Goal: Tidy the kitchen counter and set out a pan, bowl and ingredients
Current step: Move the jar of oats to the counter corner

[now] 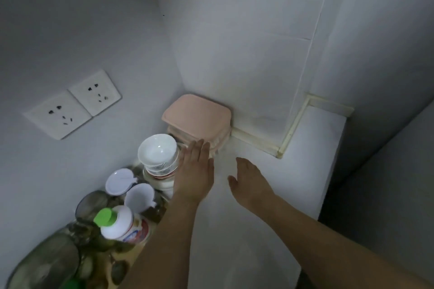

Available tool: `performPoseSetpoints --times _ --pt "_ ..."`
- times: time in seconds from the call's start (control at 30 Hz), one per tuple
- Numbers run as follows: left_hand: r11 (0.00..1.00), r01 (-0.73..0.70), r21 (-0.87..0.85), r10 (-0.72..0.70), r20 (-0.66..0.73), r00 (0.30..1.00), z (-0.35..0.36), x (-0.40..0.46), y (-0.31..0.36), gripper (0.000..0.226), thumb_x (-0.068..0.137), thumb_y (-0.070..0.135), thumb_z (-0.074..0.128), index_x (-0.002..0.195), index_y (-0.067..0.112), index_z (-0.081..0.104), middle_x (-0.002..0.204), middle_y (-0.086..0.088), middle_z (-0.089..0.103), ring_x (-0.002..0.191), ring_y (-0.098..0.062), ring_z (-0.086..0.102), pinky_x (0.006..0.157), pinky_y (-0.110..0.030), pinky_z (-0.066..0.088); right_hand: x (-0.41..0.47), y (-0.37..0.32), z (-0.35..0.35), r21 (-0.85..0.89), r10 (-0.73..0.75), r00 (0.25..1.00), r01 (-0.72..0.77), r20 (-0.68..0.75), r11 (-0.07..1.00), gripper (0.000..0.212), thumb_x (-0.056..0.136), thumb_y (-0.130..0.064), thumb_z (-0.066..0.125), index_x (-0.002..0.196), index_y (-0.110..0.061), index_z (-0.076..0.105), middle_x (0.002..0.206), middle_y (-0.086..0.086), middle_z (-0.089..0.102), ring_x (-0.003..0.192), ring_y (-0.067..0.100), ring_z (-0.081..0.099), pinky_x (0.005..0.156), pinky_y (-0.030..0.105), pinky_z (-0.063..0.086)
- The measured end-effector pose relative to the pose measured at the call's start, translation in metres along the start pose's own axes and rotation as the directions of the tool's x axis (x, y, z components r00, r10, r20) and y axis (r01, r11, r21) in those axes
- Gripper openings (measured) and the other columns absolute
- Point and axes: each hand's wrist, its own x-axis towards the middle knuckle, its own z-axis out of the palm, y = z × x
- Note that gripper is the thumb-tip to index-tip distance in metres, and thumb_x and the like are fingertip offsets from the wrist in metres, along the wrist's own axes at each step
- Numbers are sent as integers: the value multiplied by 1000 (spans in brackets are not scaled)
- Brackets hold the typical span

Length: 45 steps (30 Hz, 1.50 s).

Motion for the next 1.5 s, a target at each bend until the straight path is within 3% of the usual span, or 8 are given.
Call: performPoseSetpoints --times 0.17,0.37,0.5,0.7,0.9,1.1,1.27,1.5 --pt "989 141 32 -142 20 990 -8 -79 24 49 97 27 39 138 4 50 142 -16 51 135 -35 44 116 -46 23 -53 12 4 -289 -175 982 187 68 939 59 98 -30 42 147 -5 22 147 12 34 135 26 34 114 35 26" --pt "959 282 31 -283 17 959 -29 -165 45 50 100 28 37 144 5 42 149 -15 42 141 -33 35 120 -42 16 -112 27 12 -384 -303 939 344 165 857 60 98 -32 41 148 -4 21 150 13 31 139 29 28 116 38 22" --pt "927 375 -13 -375 -31 926 -48 -225 70 48 101 26 39 143 3 43 148 -15 43 139 -34 35 118 -43 23 -152 33 16 -377 -347 912 408 220 832 60 99 -31 39 149 -4 19 152 14 28 141 30 24 118 38 18" --pt "845 534 23 -535 20 845 -48 -329 104 55 102 34 26 150 8 32 157 -10 31 146 -27 22 122 -35 4 -231 42 44 -299 -449 825 549 342 781 62 99 -30 38 150 -5 15 154 14 25 143 28 22 119 37 15" --pt "793 609 14 -609 27 792 -54 -421 131 73 94 45 10 146 4 39 151 -14 39 142 -29 32 121 -39 14 -305 39 71 -225 -518 724 657 455 719 61 98 -28 39 150 -5 17 154 12 25 144 27 19 119 35 13" --pt "621 784 -13 -781 -91 617 -101 -529 132 50 103 32 37 148 9 37 153 -8 37 142 -24 29 120 -35 21 -374 -1 95 -208 -619 618 769 484 605 58 99 -27 39 149 -6 21 152 10 30 139 26 26 116 32 18" --pt "495 868 -32 -857 -179 482 -132 -644 123 49 103 31 38 147 9 39 152 -8 39 142 -23 29 121 -37 19 -459 -54 147 -176 -715 492 864 497 472 52 95 -23 43 143 -9 32 144 8 40 130 25 36 112 30 26" --pt "314 948 -49 -931 -210 298 -174 -827 111 50 104 33 33 149 10 35 154 -7 36 143 -21 28 120 -34 19 -606 -123 239 -111 -729 312 944 609 312 56 97 -26 41 148 -8 25 150 9 32 138 25 27 118 34 18"
